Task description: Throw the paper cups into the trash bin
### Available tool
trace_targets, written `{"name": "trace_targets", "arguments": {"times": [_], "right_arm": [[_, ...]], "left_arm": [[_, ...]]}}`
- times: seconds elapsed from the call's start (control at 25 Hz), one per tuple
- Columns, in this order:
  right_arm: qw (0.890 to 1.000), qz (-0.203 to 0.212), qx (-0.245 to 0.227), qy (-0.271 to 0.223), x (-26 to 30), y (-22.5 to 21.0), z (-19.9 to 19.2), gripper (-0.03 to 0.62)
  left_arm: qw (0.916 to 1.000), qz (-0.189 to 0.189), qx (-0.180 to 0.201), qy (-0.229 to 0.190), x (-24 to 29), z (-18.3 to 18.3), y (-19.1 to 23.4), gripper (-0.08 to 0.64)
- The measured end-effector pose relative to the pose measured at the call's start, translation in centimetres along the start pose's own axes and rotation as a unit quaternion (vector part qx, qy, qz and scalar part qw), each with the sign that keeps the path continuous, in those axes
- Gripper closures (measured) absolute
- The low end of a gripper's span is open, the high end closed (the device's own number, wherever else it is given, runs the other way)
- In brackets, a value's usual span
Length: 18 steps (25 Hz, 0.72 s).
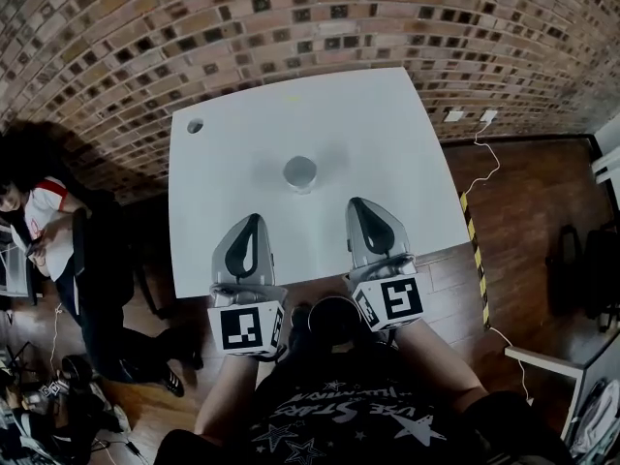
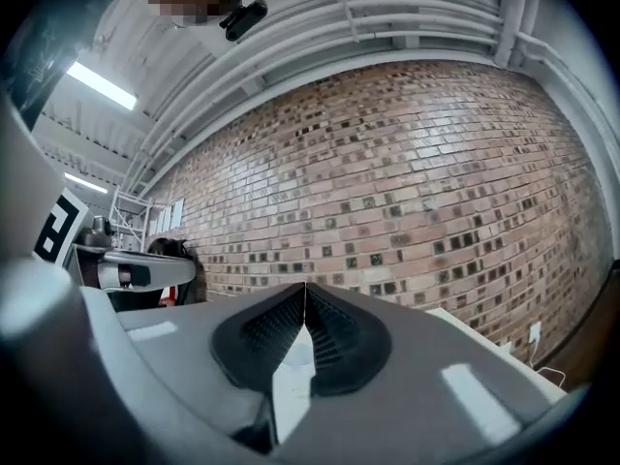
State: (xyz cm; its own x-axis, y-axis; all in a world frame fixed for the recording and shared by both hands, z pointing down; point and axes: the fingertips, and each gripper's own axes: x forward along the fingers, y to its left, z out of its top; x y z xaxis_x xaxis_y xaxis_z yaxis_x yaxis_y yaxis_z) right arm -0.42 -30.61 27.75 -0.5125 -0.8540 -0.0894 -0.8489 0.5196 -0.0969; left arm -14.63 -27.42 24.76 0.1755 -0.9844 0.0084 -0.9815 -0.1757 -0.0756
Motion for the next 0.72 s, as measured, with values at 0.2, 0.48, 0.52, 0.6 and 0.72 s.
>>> {"name": "trace_targets", "arguments": {"times": [0.2,0.48,0.52,0.6,0.72], "right_arm": [[1.000,0.002,0.000,0.029,1.7,0.8,-2.3,0.440],[0.994,0.023,-0.012,0.104,3.8,2.2,-7.2,0.232],[0.993,0.026,-0.012,0.113,4.2,2.3,-8.0,0.216],[0.991,0.027,-0.014,0.132,5.0,2.6,-9.6,0.196],[0.987,0.022,-0.016,0.157,6.4,2.6,-12.2,0.171]], "left_arm": [[0.9999,0.004,-0.006,0.008,1.1,-1.0,1.5,0.555],[0.9996,-0.010,-0.019,0.017,2.5,-2.4,2.7,0.555],[0.9996,-0.012,-0.019,0.018,2.7,-2.6,2.8,0.555],[0.9995,-0.013,-0.020,0.021,3.2,-3.0,3.3,0.555],[0.9994,-0.015,-0.021,0.025,3.8,-4.0,4.1,0.555]]}}
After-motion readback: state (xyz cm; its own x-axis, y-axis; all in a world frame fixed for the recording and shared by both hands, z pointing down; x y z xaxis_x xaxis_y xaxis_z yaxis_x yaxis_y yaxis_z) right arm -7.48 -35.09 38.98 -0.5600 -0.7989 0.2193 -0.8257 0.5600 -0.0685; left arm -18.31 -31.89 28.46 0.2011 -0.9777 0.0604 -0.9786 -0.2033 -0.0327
